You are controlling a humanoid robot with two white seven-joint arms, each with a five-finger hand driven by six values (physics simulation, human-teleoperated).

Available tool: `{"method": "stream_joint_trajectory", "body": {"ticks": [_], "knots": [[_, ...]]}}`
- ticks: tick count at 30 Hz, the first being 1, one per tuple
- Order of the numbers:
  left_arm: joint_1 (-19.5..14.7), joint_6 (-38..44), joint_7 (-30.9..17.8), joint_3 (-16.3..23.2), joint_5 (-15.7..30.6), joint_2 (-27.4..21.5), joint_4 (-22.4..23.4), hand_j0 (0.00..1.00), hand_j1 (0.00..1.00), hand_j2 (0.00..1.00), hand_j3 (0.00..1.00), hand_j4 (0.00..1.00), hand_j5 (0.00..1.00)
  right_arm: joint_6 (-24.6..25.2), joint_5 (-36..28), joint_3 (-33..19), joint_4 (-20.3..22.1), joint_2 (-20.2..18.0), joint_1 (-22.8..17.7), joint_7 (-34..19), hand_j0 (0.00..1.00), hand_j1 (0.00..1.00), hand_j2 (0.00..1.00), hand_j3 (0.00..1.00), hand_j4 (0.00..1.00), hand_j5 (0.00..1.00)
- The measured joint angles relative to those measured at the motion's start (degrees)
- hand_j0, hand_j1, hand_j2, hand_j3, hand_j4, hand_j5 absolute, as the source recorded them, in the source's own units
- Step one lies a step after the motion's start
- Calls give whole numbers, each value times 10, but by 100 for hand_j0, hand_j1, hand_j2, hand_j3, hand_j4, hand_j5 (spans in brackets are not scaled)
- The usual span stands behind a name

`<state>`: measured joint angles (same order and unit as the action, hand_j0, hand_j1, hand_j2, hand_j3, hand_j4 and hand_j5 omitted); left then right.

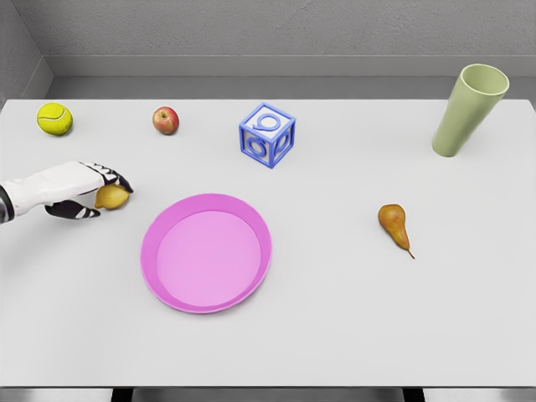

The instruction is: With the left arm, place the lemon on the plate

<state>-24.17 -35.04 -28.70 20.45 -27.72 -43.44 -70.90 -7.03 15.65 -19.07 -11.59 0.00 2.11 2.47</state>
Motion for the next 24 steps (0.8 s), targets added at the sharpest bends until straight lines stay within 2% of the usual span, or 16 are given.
{"method": "stream_joint_trajectory", "body": {"ticks": [5,17,24], "knots": [[1,0,0,1,3,0,0,59,59,59,59,59,59,0,0,0,0,0,0,0,100,100,100,100,100,100],[1,-1,-1,0,3,4,-3,54,54,54,54,54,54,0,0,0,0,0,0,0,100,100,100,100,100,100],[1,-1,-1,-9,11,5,-20,54,54,54,54,54,54,0,0,0,0,0,0,0,100,100,100,100,100,100]]}}
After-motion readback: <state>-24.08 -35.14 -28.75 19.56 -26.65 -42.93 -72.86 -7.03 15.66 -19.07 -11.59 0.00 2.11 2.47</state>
